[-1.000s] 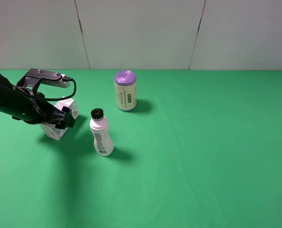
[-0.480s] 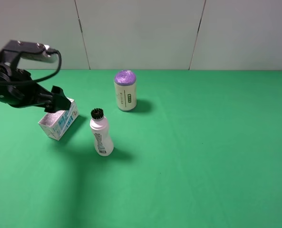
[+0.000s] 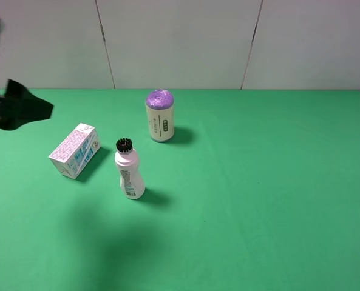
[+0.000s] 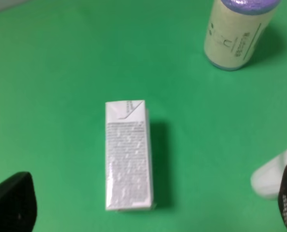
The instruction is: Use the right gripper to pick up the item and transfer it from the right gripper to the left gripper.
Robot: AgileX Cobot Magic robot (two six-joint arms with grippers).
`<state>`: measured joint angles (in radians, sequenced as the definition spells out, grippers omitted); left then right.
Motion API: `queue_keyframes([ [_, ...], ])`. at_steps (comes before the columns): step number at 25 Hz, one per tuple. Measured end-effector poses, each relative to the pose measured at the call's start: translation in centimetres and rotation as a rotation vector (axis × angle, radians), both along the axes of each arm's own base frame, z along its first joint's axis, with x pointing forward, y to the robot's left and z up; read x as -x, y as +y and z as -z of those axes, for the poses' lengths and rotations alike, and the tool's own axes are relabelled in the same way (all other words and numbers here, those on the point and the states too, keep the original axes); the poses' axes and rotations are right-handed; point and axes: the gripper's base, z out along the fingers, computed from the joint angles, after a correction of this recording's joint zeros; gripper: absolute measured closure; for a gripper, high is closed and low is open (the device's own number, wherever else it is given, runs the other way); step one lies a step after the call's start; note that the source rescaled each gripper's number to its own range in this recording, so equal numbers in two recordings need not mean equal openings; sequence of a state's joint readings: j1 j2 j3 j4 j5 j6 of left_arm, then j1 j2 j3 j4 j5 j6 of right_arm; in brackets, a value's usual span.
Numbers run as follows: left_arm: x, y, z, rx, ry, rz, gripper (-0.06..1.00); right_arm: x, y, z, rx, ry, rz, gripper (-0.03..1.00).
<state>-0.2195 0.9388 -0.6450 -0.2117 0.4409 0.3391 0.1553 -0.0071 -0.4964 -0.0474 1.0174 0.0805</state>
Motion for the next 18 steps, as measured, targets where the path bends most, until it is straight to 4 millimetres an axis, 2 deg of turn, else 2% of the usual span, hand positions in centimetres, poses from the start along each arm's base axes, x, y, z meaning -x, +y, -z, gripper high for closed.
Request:
queue_keyframes([
  [9, 5.7, 3.0, -5.2, -0.105, -0.006, -0.154, -0.06, 0.0, 0.0, 0.0, 0.000, 0.000, 0.000, -0.03],
  [18, 13.1, 4.9, -5.9, -0.051, -0.001, -0.248, -0.06, 0.0, 0.0, 0.0, 0.000, 0.000, 0.000, -0.03],
])
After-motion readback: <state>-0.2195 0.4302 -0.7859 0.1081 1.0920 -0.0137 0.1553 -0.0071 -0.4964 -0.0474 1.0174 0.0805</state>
